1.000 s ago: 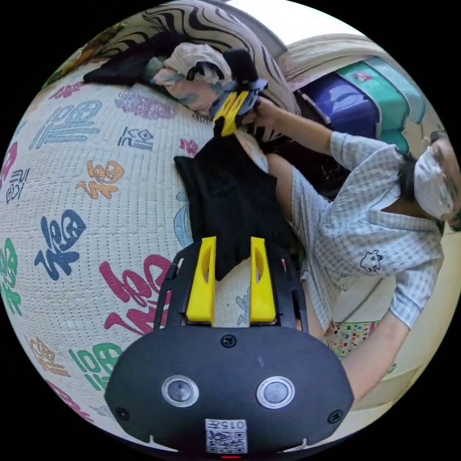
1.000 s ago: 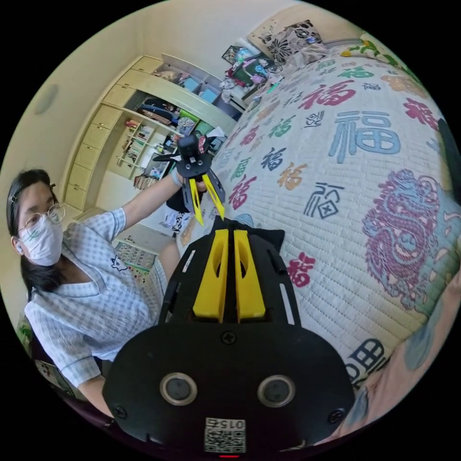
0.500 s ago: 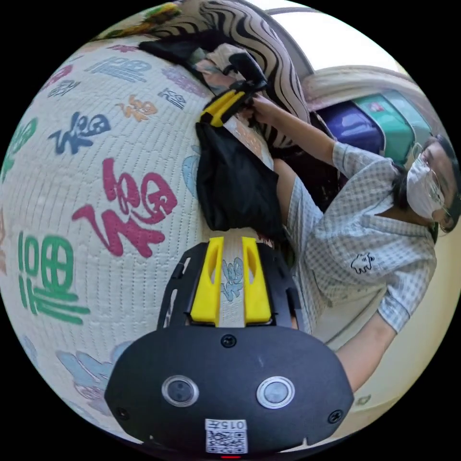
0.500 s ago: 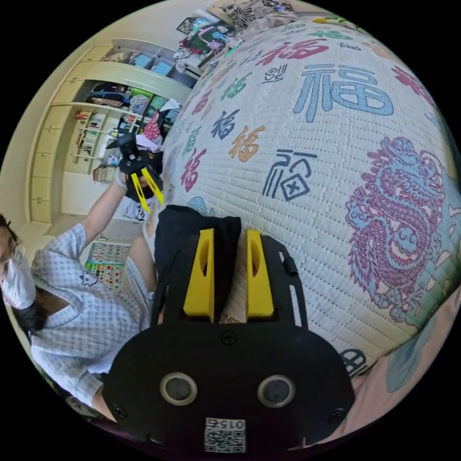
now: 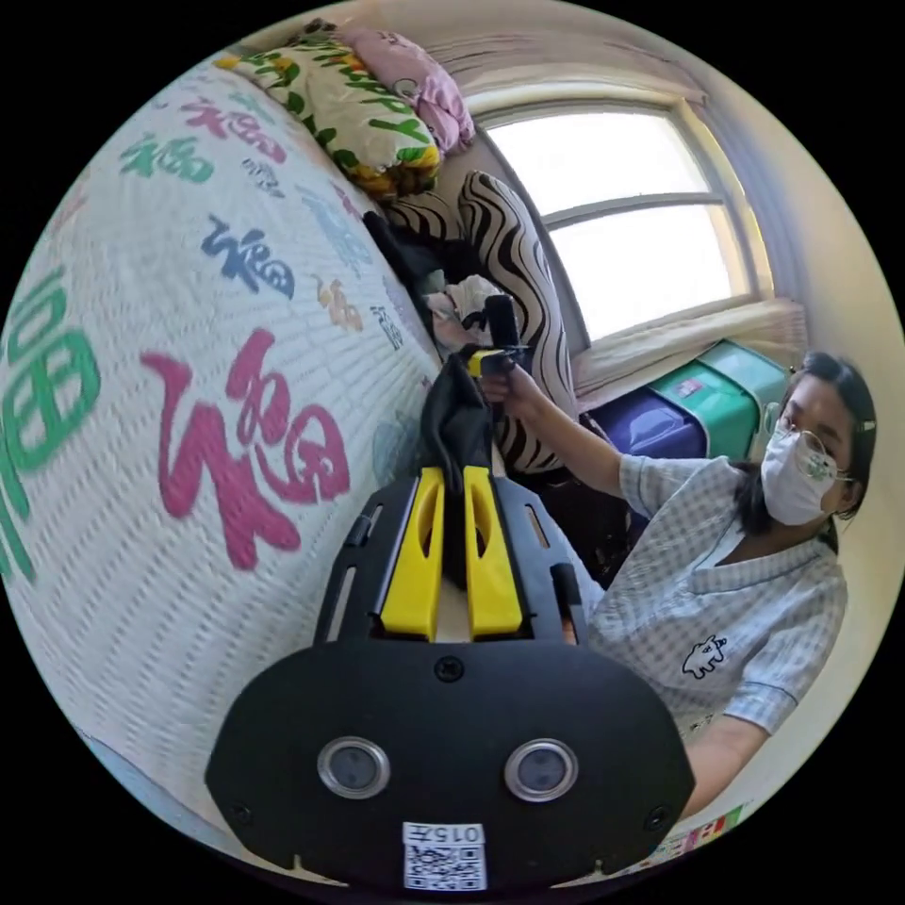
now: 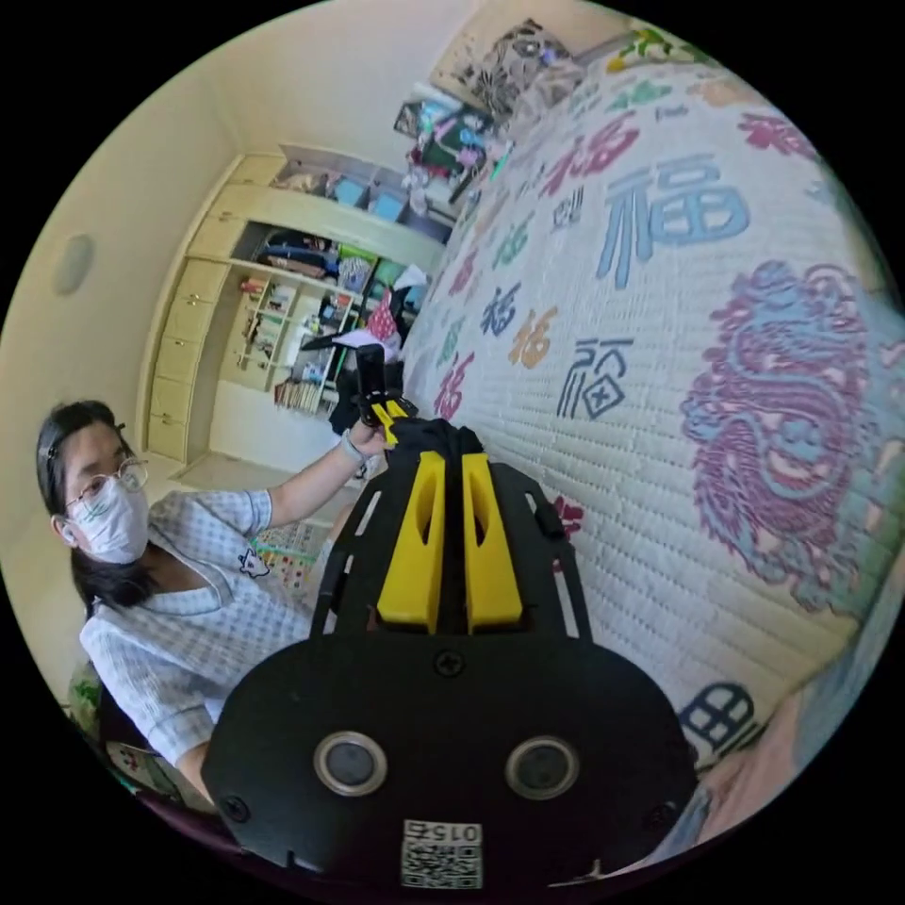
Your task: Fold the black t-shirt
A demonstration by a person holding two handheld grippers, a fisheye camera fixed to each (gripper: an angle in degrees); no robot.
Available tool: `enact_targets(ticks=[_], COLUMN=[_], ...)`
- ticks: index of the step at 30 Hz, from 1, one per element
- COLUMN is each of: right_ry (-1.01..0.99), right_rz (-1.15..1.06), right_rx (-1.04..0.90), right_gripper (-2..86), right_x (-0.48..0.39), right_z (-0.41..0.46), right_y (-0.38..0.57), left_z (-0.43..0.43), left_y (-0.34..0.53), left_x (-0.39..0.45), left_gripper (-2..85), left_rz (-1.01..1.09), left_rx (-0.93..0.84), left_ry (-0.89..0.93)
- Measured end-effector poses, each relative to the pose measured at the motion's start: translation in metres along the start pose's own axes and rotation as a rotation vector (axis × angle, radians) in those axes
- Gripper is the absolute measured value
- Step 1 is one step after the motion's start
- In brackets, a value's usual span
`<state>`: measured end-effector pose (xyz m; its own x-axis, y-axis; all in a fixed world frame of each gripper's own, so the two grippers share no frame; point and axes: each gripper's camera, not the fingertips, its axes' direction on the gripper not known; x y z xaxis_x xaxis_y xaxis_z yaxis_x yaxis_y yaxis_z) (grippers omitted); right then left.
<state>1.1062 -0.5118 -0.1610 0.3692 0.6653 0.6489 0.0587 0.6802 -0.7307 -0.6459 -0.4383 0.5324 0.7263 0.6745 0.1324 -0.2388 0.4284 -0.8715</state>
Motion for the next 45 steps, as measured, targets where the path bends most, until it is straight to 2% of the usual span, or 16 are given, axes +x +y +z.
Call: enact_targets(ticks=[2, 4, 6, 10, 12, 16, 20, 22, 24, 31, 33, 35, 37, 39, 41, 45], right_ry=[0.052, 0.154, 0.247, 0.198, 0.212, 0.247, 0.154, 0.119, 0.112, 0.029, 0.042, 0.080, 0.112, 0.104, 0.154, 0.175], right_rz=[0.001, 0.047, 0.141, 0.166, 0.159, 0.153, 0.215, 0.237, 0.235, 0.263, 0.258, 0.256, 0.235, 0.172, 0.082, 0.037], right_rx=[0.101, 0.098, 0.042, 0.176, 0.177, 0.036, -0.153, -0.183, -0.142, -0.178, -0.241, -0.289, -0.202, -0.070, 0.092, 0.205], right_gripper=[3.4, 4.3, 5.3, 9.8, 11.2, 11.6, 10.9, 7.7, 3.7, 1.5, 2.5, 5.6, 7.0, 9.0, 11.4, 13.4], right_x=[-0.008, -0.001, 0.018, 0.019, 0.009, -0.019, -0.026, -0.022, -0.020, -0.041, -0.044, -0.042, -0.042, -0.046, -0.049, -0.028], right_z=[-0.022, -0.025, -0.020, -0.032, -0.034, -0.013, 0.027, 0.041, 0.040, 0.050, 0.066, 0.076, 0.062, 0.039, 0.010, -0.004], right_y=[0.012, 0.012, 0.010, 0.036, 0.058, 0.124, 0.180, 0.196, 0.206, 0.241, 0.249, 0.257, 0.258, 0.255, 0.243, 0.217], left_z=[-0.012, -0.022, -0.040, -0.068, -0.066, -0.025, 0.026, 0.039, 0.042, 0.014, 0.019, 0.019, -0.001, -0.040, -0.062, -0.081], left_y=[-0.015, -0.029, -0.031, -0.001, 0.044, 0.126, 0.198, 0.210, 0.216, 0.243, 0.260, 0.272, 0.278, 0.268, 0.247, 0.187], left_x=[-0.002, -0.011, -0.017, 0.017, 0.053, 0.091, 0.112, 0.118, 0.123, 0.188, 0.198, 0.192, 0.197, 0.211, 0.214, 0.196], left_gripper=[2.1, 2.1, 2.9, 7.2, 8.6, 10.7, 11.4, 9.6, 1.4, 0.5, 2.5, 5.0, 6.8, 8.8, 10.6, 13.0], left_rz=[0.013, -0.023, -0.119, -0.133, -0.129, -0.214, -0.326, -0.331, -0.335, -0.290, -0.329, -0.398, -0.386, -0.306, -0.260, -0.178], left_rx=[0.011, -0.005, -0.013, 0.090, 0.120, 0.088, 0.060, 0.079, 0.080, 0.063, -0.014, -0.066, 0.033, 0.199, 0.258, 0.293], left_ry=[-0.018, -0.099, -0.284, -0.310, -0.319, -0.244, -0.162, -0.105, -0.098, -0.116, -0.236, -0.255, -0.195, -0.234, -0.278, -0.271])
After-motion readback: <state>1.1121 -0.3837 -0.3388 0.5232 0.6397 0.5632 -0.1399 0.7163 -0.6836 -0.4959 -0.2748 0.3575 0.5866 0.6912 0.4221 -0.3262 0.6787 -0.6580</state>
